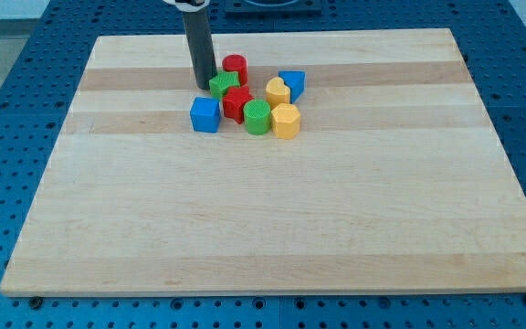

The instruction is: Push the red circle into the yellow heart

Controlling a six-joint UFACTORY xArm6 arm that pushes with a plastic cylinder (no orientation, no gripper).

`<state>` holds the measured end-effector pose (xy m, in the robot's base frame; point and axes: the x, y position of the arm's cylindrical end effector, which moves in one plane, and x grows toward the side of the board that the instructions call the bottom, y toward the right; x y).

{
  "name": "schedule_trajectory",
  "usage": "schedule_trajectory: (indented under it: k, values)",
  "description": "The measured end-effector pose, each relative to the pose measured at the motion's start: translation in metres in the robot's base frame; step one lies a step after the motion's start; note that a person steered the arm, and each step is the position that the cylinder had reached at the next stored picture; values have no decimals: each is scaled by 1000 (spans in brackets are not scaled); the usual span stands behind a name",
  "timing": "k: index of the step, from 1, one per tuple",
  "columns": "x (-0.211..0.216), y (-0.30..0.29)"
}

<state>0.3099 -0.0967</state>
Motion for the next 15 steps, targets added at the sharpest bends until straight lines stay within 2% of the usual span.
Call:
schedule_trajectory:
  k: [2,4,6,10,12,15]
  values:
    - [0,18]
    - [0,-15]
    - [-33,-26]
    - [-37,61]
    - [-53,80]
    - [-18,82]
